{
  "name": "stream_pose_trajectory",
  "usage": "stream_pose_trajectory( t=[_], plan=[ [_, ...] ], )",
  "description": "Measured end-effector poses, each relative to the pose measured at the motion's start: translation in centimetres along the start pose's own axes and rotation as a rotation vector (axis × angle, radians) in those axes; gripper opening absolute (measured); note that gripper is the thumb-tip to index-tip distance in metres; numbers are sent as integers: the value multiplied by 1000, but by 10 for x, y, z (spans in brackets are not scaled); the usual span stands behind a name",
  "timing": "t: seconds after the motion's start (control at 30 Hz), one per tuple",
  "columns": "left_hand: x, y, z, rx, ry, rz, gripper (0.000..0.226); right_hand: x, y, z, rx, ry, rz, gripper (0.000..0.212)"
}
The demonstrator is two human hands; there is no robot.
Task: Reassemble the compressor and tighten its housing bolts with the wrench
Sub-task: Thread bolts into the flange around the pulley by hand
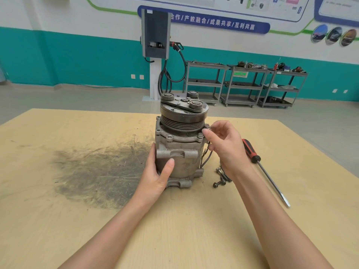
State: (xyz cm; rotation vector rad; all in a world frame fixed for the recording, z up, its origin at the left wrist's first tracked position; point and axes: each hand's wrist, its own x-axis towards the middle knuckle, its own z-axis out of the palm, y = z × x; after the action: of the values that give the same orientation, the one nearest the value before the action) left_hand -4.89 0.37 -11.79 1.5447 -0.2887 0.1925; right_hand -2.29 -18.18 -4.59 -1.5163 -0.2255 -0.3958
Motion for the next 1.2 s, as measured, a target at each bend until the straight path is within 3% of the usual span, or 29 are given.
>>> stream_pose_trajectory(
  t=[0.2, 0.6, 0.8, 1.03, 1.2],
  plan=[
    [1, -2, -1, -5, 9, -19, 102, 0, 2, 5, 53, -1, 13, 5],
    [2, -5, -2, -9, 5, -27, 103, -6, -4, 8, -132, 108, -107, 14],
    [3, -8, -2, -8, 11, -12, 102, -7, -4, 8, -236, 164, -146, 7],
    [4, -9, -2, -25, 12, -4, 102, -6, -1, 10, -202, 208, -147, 13],
    [4, -8, -2, -22, 6, -2, 101, -8, -2, 9, -177, 170, -153, 4]
  ],
)
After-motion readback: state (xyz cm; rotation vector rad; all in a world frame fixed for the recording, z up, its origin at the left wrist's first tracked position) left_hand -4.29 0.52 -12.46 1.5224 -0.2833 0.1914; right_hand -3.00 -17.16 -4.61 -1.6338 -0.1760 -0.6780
